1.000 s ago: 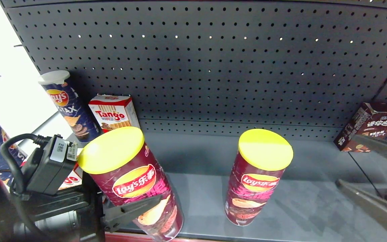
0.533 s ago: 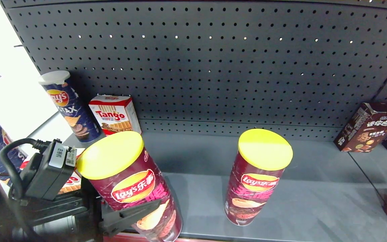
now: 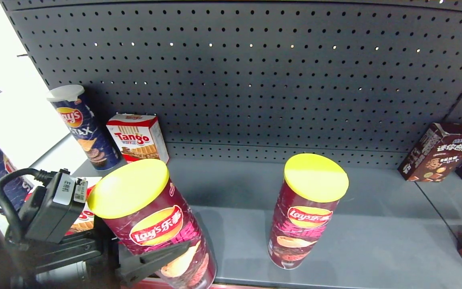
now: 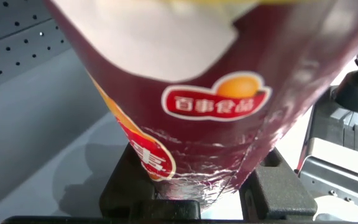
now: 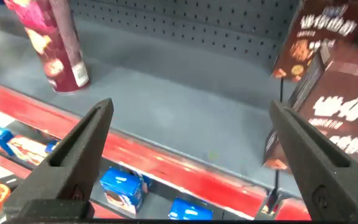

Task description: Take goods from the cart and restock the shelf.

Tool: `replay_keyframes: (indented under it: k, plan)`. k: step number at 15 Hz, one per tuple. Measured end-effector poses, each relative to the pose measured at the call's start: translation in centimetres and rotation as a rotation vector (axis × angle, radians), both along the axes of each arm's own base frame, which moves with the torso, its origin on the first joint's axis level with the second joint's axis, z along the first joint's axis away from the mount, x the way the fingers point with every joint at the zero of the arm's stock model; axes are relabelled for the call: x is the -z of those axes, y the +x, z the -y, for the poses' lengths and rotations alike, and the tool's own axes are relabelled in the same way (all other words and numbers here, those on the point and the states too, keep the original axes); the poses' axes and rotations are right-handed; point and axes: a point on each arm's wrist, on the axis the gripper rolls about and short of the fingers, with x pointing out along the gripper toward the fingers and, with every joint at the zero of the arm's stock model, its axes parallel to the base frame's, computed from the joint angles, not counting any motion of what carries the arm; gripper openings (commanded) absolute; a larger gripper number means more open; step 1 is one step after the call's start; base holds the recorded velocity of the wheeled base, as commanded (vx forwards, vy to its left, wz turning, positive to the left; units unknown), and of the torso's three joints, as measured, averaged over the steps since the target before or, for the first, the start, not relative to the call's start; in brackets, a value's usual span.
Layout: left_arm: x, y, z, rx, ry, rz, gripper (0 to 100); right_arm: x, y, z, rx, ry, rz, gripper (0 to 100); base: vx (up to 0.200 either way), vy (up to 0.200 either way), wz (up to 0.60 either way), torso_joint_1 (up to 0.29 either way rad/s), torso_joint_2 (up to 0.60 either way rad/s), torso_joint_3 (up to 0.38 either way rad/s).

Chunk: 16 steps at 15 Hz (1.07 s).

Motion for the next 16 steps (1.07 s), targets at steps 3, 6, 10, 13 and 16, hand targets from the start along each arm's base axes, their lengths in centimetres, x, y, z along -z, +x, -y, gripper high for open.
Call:
replay_keyframes:
  k: [3,6,10,13,16]
  plan:
    - [-0.5,0.1,0.0,0.001,-0.011,0.016,0,3.7,0.8,0.0,0.064,-0.017,-0.099,100,0.0,0.0,0.0,0.0,0.0,0.0]
    - [-0.9,0.2,0.1,0.001,-0.019,0.032,0,4.3,0.9,0.1,0.137,0.004,-0.114,100,0.0,0.0,0.0,0.0,0.0,0.0]
    - [-1.0,0.2,0.2,0.007,-0.022,0.036,0,5.0,0.9,0.0,0.07,0.013,-0.182,100,0.0,0.0,0.0,0.0,0.0,0.0]
    - [-1.4,0.1,0.3,0.015,-0.041,0.066,0,5.0,0.9,0.0,0.09,0.055,-0.199,100,0.0,0.0,0.0,0.0,0.0,0.0]
    - [-1.7,0.1,0.4,0.017,-0.051,0.08,0,5.1,0.9,0.0,0.097,0.063,-0.201,100,0.0,0.0,0.0,0.0,0.0,0.0]
